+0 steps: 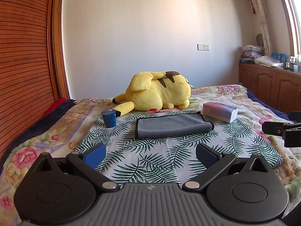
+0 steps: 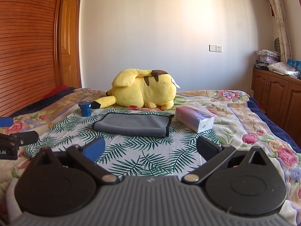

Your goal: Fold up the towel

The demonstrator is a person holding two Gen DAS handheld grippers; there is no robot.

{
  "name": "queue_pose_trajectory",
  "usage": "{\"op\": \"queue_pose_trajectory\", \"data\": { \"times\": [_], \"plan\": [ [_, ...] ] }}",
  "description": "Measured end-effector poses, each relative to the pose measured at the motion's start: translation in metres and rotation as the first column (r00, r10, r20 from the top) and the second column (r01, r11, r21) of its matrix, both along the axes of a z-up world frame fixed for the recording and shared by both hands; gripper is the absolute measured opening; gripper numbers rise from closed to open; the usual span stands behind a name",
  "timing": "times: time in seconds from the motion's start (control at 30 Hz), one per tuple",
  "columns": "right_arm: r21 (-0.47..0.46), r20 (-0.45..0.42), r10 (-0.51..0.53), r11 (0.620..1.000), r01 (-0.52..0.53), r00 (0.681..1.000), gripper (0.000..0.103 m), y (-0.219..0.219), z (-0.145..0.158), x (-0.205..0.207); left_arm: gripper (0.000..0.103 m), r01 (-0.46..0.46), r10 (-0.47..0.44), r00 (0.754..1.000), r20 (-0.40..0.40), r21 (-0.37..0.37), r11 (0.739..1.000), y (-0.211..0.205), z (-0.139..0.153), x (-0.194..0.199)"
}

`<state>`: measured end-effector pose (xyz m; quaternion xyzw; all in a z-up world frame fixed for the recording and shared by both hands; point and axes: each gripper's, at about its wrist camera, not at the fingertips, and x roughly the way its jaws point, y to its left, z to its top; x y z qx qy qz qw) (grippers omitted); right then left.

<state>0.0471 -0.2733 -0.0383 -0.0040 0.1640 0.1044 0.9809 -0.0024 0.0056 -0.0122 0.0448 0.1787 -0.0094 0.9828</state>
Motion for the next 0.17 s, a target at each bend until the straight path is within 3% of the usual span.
{"op": "queue_pose_trajectory", "data": {
  "times": [0.17],
  "plan": [
    [0.000, 0.001, 0.000, 1.000, 0.000, 1.000, 0.103, 0.0001, 0.0001, -0.0001, 0.087, 0.000, 0.000, 1.000, -0.001, 0.002, 1.000, -0.0002, 0.0000, -0.0002]
  ]
}}
